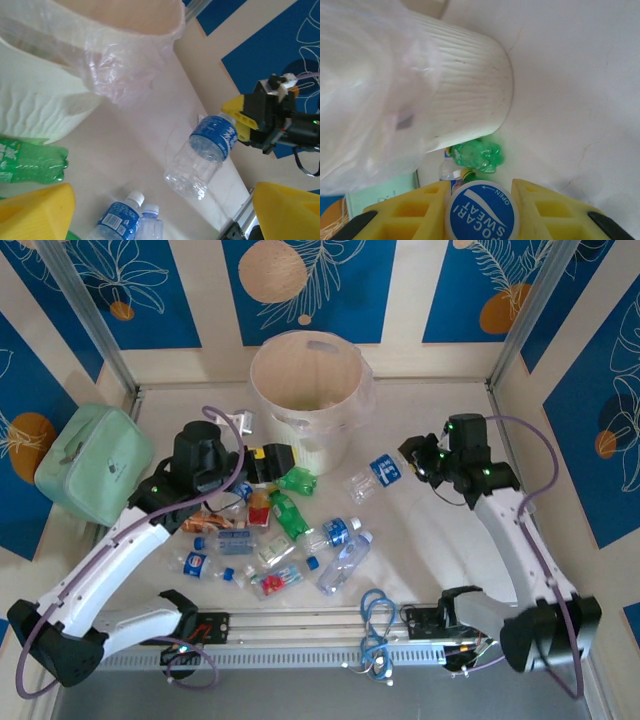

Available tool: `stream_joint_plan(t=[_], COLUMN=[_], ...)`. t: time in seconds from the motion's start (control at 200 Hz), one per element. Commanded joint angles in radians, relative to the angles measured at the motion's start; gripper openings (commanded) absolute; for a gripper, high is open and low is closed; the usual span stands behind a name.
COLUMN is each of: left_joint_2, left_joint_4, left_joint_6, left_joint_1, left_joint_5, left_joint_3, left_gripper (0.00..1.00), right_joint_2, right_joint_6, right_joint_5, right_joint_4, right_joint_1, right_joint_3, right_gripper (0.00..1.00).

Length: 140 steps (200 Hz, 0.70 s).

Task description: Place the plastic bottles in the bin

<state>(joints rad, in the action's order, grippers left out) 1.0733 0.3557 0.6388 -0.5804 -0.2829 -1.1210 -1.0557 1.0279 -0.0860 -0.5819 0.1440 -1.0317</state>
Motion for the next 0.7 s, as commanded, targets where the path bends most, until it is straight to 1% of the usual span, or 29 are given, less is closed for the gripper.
stream_joint_plan(t=[0.0,0.035,0.07,0.135,0.325,0.465,0.695], left_joint_2=[0.033,0.039,0.043,0.049,0.093,0.125,0.148], left_joint_4=[-0.046,-0.061,-0.082,-0.130,-0.321,-0.346,-0.350], left_joint_6=[0.003,0.015,0.023,0.046,0.157,0.171,0.156], left_joint_1=[-0.007,-0.011,-0.017,-0.027,-0.059,-0.095,-0.126], left_joint_5=[-0.084,-0.100,-0.115,-0.161,-0.339,-0.358,-0.398], left_joint_3=[-0.042,-0.043,-0.041,-0.032,0.002,-0.005,-0.023], left_gripper=[0.94,0.96,1.00,1.00,1.00,1.00,1.00], right_joint_2=[0.045,0.054,0.062,0.072,0.079,0.068,0.034], right_joint_6=[-0.009,-0.007,-0.009,-0.015,-0.036,-0.039,-0.025], right_joint_5=[-0.021,-0.041,-0.065,-0.103,-0.167,-0.176,-0.202], right_joint_4=[-0.063,-0.059,-0.049,-0.027,0.021,0.037,0.062], right_joint_1=[0.006,0.009,0.010,0.021,0.072,0.111,0.126], right_joint_3=[0.001,-0.001,-0.003,-0.009,-0.057,-0.120,-0.217], right_gripper=[0.32,0.32,0.32,0.32,0.32,0.33,0.33])
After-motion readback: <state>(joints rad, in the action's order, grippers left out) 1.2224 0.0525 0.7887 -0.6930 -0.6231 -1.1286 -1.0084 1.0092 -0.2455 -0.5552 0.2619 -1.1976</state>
